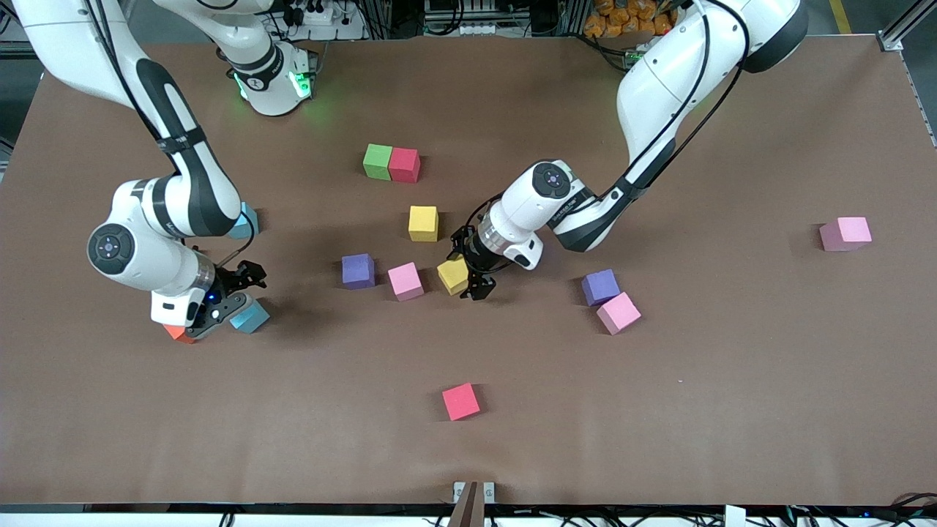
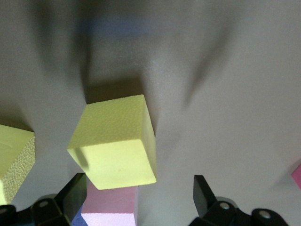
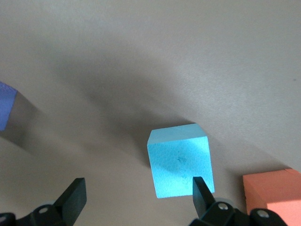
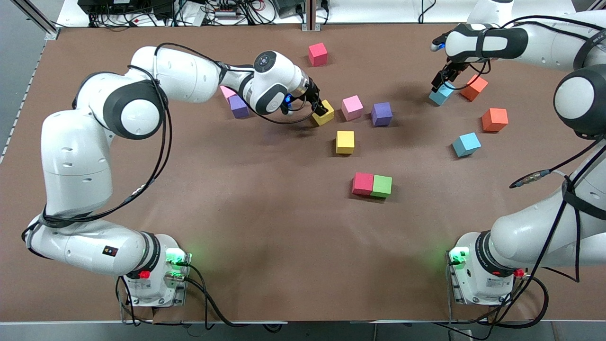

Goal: Form number 2 with 11 blocks
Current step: 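Reach the cyan cube with the right gripper while the left gripper reaches the yellow cube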

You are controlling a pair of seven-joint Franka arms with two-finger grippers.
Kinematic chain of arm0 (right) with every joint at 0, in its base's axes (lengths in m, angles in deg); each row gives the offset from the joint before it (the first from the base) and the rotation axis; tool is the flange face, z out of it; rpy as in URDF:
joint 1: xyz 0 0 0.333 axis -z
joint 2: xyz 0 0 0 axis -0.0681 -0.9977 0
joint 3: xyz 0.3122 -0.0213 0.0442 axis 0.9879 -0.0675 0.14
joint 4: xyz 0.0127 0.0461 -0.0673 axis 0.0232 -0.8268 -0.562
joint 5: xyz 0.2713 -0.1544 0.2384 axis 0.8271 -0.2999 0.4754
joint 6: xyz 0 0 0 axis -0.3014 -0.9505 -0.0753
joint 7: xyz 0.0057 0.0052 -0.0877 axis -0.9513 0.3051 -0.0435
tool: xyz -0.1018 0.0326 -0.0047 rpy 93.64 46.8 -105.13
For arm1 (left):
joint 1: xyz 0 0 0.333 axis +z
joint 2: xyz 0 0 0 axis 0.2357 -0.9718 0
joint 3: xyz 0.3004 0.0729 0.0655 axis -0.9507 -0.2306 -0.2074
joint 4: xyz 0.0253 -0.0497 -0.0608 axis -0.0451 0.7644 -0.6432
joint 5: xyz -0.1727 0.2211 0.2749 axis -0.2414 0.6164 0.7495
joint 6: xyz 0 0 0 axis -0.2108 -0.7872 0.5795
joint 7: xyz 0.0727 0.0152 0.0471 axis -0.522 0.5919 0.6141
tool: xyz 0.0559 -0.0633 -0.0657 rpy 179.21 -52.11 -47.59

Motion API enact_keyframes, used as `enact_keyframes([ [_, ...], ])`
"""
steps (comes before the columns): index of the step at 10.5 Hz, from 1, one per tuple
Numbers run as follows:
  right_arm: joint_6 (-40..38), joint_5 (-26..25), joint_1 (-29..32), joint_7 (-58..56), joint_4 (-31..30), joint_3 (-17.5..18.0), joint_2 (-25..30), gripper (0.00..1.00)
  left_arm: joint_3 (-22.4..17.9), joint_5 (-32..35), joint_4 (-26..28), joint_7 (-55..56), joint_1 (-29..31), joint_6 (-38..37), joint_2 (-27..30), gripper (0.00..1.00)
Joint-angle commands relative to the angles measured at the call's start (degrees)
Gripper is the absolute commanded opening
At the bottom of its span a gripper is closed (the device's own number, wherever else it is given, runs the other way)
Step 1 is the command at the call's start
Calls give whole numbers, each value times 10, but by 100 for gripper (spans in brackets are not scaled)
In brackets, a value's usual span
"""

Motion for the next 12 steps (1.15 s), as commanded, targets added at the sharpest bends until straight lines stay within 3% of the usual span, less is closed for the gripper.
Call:
enact_keyframes([
  [1, 0, -42, 6, -12, 15, 6, -19, 100, -9, 9, 8, 104, -8, 13, 5, 100],
  [4, 5, -71, 15, -13, 42, 6, -42, 100, -12, 7, 8, 112, -10, 29, -4, 100],
  [12, 39, -72, 17, -12, 62, 5, -83, 100, -12, 7, 6, 117, -16, 26, 5, 100],
])
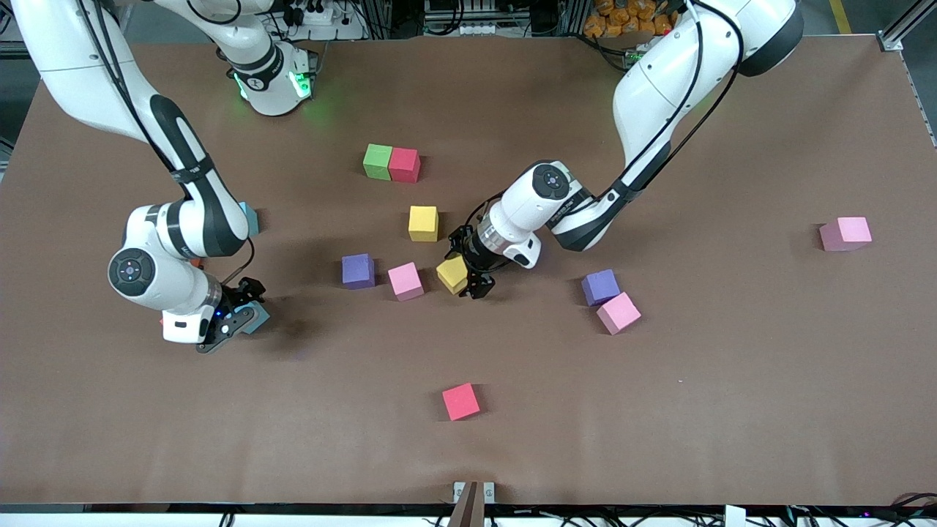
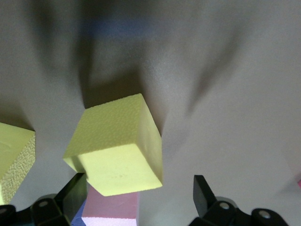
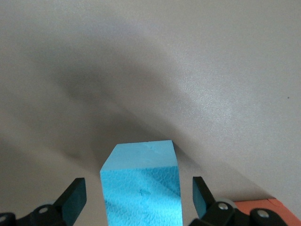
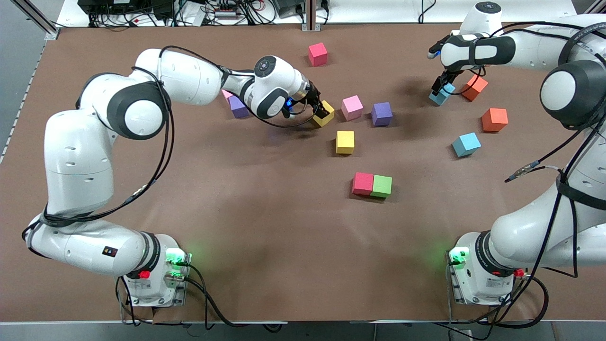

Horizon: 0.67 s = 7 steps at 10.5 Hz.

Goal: Form number 2 with 11 blocks
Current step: 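Grasp the cyan cube with the right gripper while the left gripper grasps the yellow cube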

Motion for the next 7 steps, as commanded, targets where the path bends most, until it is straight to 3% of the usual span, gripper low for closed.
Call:
enact_keyframes([
  [1, -1, -9, 9, -7, 16, 6, -11, 100, -8, 14, 2, 108, -10, 2, 14, 100],
  [7, -2, -8, 9, -4, 17, 6, -11, 100, -3, 15, 3, 161, -18, 3, 11, 100],
])
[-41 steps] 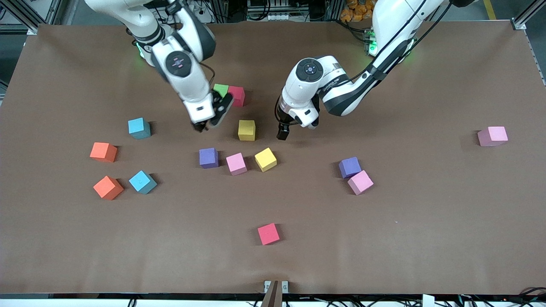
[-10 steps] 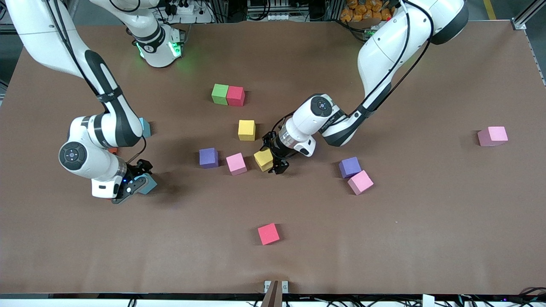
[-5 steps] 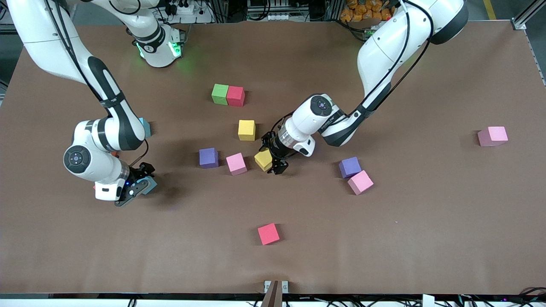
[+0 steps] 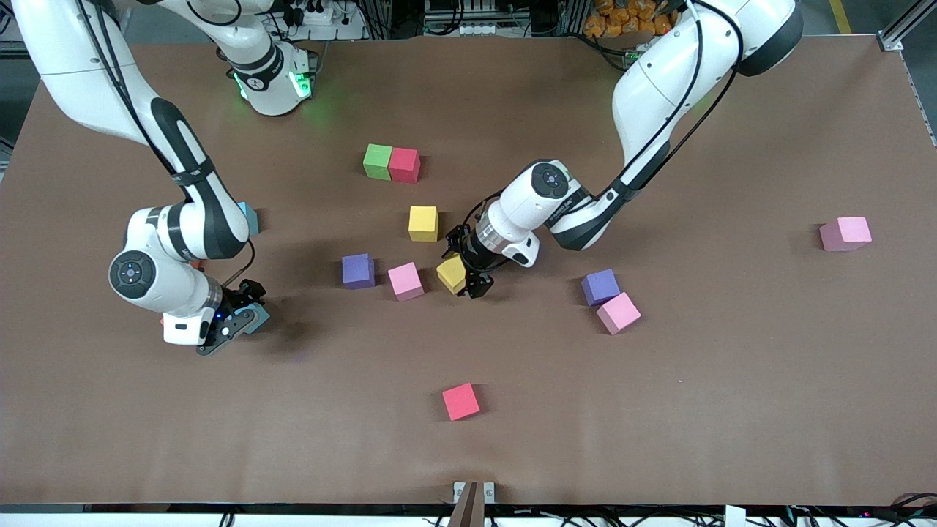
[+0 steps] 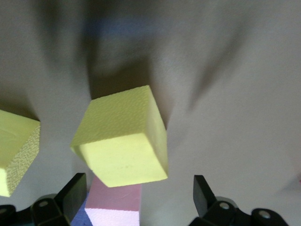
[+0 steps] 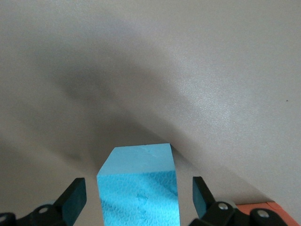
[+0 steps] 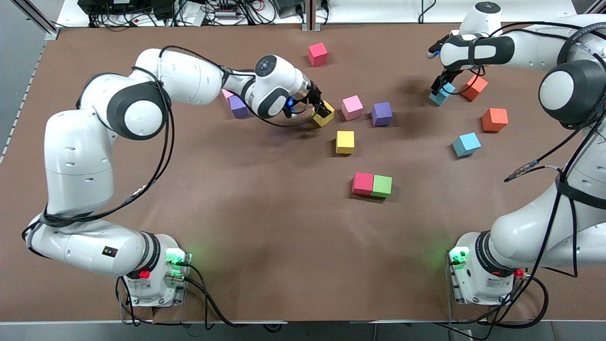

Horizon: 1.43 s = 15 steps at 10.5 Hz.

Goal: Form number 2 with 11 blocks
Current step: 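Grasp the cyan cube with the right gripper while the left gripper grasps the yellow cube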

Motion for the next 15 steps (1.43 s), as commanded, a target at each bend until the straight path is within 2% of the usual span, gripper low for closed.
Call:
enact_keyframes([
  [1, -3, -8, 9, -4, 13, 6, -8, 100, -8, 21, 6, 145, -17, 3, 8, 100],
  [12, -4, -6, 11, 0, 12, 6, -8, 100, -25, 42, 31, 135, -14, 6, 5, 100],
  [13, -4, -5, 11, 0, 12, 6, -8, 100, -25, 42, 30, 135, -15, 6, 5, 82],
  [15, -4, -5, 11, 1, 12, 6, -8, 100, -25, 43, 29, 135, -16, 6, 3, 66],
])
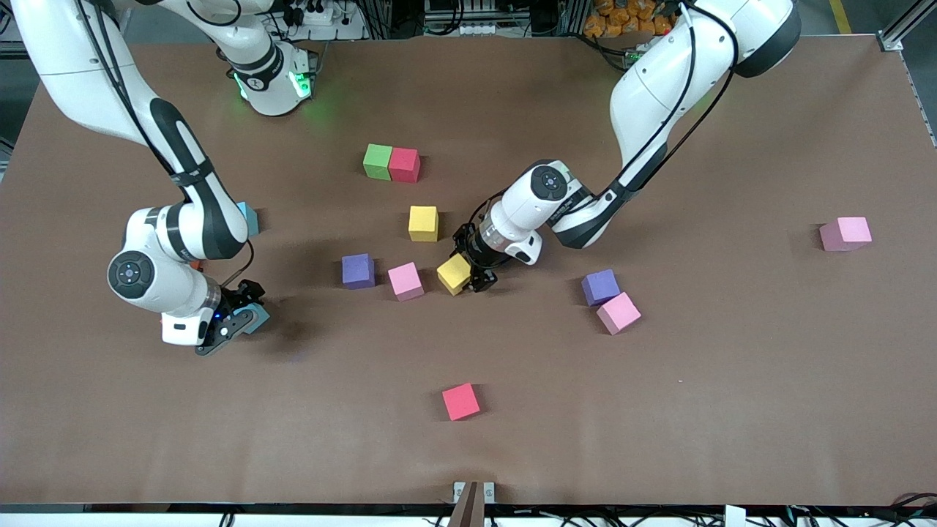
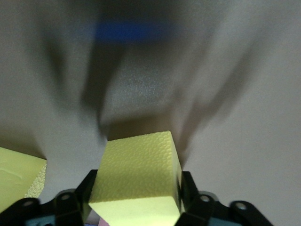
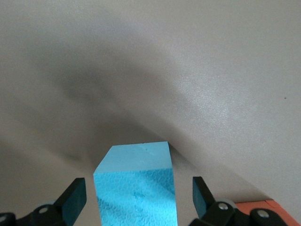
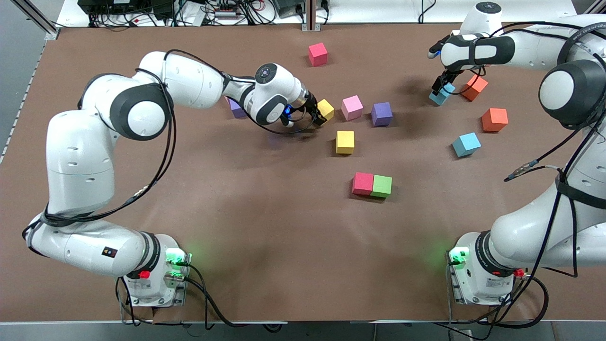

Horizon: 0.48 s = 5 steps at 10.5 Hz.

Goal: Form number 2 with 11 blocks
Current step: 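Grasp the cyan cube with the right gripper while the left gripper grasps the yellow cube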

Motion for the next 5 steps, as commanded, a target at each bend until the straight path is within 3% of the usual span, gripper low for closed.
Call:
enact_keyframes([
  [1, -5, -4, 10, 0, 12, 8, -7, 100, -10, 42, 2, 137, -11, 6, 6, 59],
  [3, -6, -3, 10, 0, 12, 8, -7, 100, -11, 47, 2, 133, -11, 6, 6, 44],
  [5, -6, -3, 10, 0, 12, 8, -7, 100, -10, 51, 3, 125, -11, 6, 14, 43],
])
